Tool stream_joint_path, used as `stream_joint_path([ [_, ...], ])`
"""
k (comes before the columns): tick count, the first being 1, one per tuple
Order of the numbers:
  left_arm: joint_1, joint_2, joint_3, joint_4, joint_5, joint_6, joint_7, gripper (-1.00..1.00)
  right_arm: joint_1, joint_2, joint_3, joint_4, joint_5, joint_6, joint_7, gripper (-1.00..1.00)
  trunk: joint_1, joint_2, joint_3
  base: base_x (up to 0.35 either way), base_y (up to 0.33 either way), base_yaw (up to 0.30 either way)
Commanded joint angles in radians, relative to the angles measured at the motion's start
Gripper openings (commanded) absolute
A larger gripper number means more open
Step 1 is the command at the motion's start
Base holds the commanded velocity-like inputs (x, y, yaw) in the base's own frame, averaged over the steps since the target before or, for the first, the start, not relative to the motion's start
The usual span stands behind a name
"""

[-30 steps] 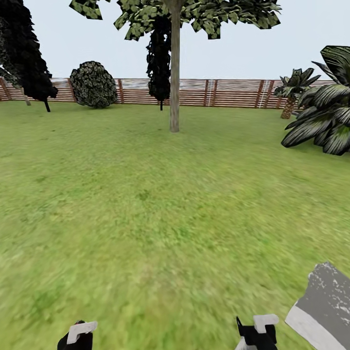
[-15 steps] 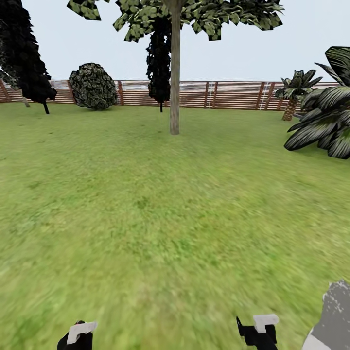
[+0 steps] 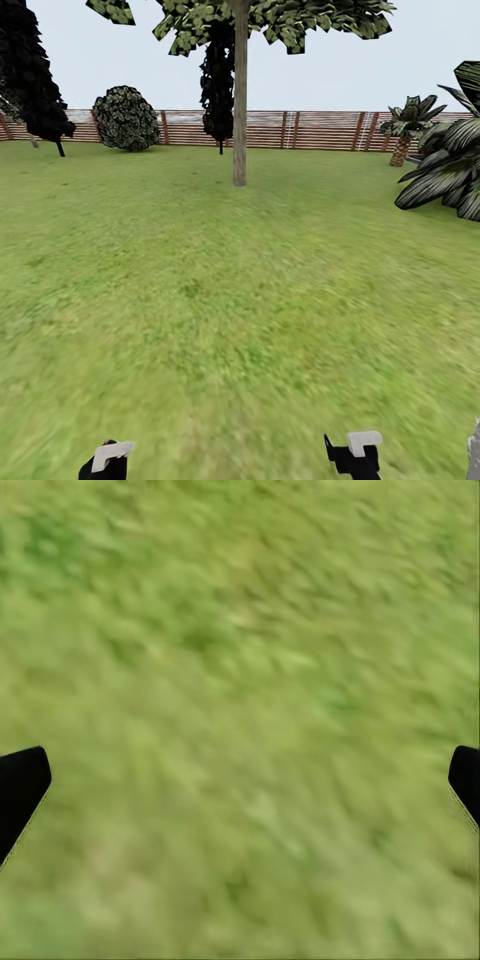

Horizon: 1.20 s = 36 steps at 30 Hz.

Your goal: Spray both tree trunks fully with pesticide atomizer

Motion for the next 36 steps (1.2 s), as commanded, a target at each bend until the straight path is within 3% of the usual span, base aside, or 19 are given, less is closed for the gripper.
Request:
stream_joint_path([
  [1, -0.001, 0.000, -0.001, 0.000, 0.006, -0.003, 0.000, -1.00, -0.001, 0.000, 0.000, 0.001, 0.006, -0.003, -0.002, 1.00, 0.000, 0.000, -0.001, 0.339, 0.000, 0.000],
  [36, -0.001, 0.000, -0.001, -0.002, 0.006, -0.003, 0.000, -1.00, -0.001, 0.000, 0.000, 0.001, 0.006, -0.002, -0.002, 1.00, 0.000, 0.000, -0.001, 0.339, 0.000, 0.000],
])
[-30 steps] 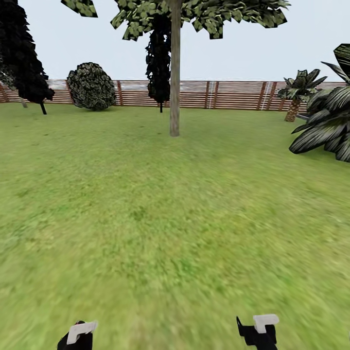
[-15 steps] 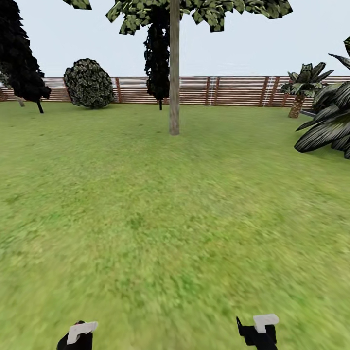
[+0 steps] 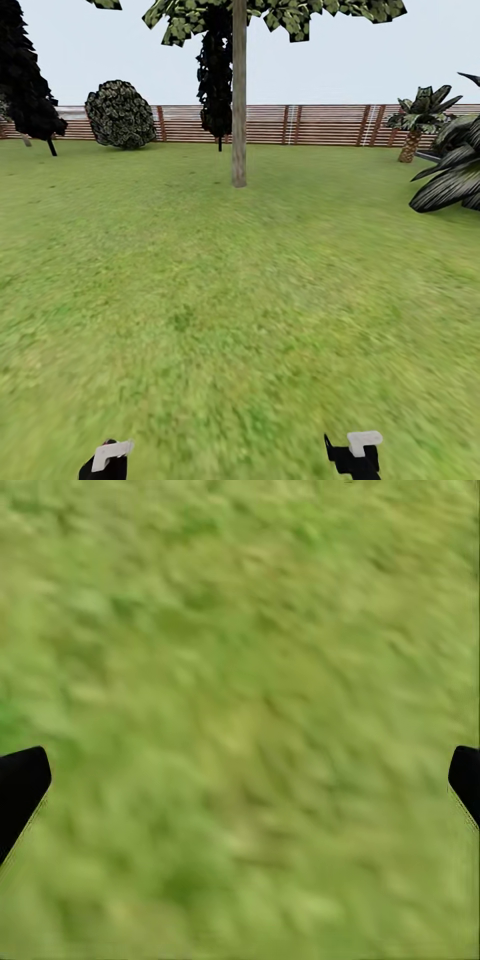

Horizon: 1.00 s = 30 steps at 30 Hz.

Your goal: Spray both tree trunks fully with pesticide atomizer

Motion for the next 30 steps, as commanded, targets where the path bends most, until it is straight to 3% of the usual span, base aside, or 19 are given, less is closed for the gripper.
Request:
stream_joint_path([
  [1, -0.001, 0.000, -0.001, 0.001, 0.006, -0.003, 0.000, -1.00, -0.001, 0.000, 0.000, 0.001, 0.006, -0.003, -0.002, 1.00, 0.000, 0.000, -0.001, 0.339, 0.000, 0.000],
  [30, -0.001, 0.000, -0.001, 0.001, 0.006, -0.003, 0.000, -1.00, -0.001, 0.000, -0.001, 0.001, 0.006, -0.003, -0.002, 1.00, 0.000, 0.000, -0.001, 0.339, 0.000, 0.000],
])
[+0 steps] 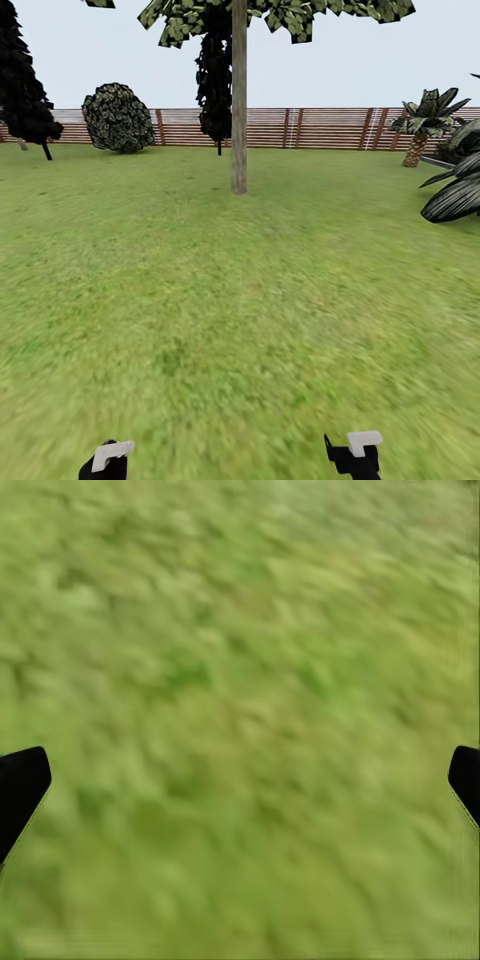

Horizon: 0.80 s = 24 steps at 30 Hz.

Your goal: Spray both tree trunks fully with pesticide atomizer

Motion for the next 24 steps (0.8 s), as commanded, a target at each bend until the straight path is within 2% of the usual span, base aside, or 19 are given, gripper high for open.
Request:
stream_joint_path([
  [1, -0.001, 0.000, -0.001, 0.001, 0.006, -0.003, 0.000, -1.00, -0.001, 0.000, 0.000, 0.001, 0.006, -0.003, -0.002, 1.00, 0.000, 0.000, -0.001, 0.339, 0.000, 0.000],
  [24, -0.001, -0.003, -0.002, 0.003, 0.006, -0.003, 0.000, -1.00, -0.001, 0.000, 0.000, 0.001, 0.006, -0.003, -0.002, 1.00, 0.000, 0.000, -0.001, 0.339, 0.000, 0.000],
])
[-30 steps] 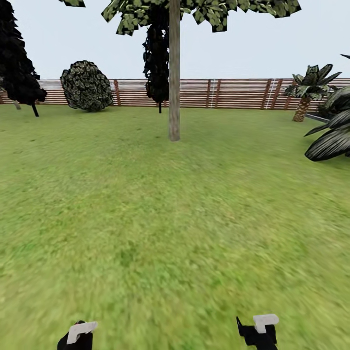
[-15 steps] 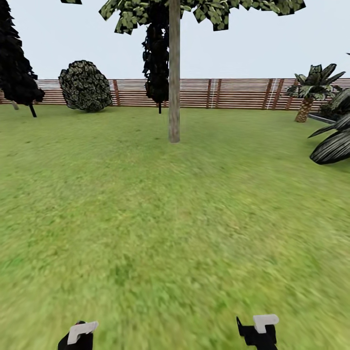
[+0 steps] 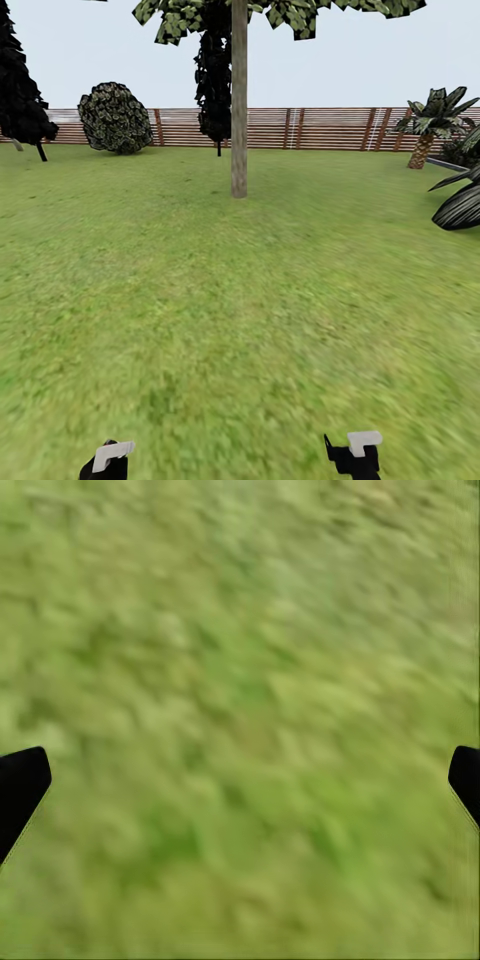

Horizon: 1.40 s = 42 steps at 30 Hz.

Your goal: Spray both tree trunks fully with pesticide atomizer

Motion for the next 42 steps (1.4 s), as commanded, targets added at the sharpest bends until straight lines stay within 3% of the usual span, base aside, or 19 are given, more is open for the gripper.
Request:
stream_joint_path([
  [1, -0.001, 0.000, -0.001, 0.001, 0.006, -0.003, 0.000, -1.00, -0.001, 0.000, 0.000, 0.001, 0.006, -0.003, -0.002, 1.00, 0.000, 0.000, -0.001, 0.339, 0.000, 0.000],
  [42, -0.001, 0.002, -0.001, -0.001, 0.006, -0.003, 0.000, -1.00, -0.001, 0.000, 0.000, 0.001, 0.006, -0.003, -0.002, 1.00, 0.000, 0.000, -0.001, 0.339, 0.000, 0.000],
])
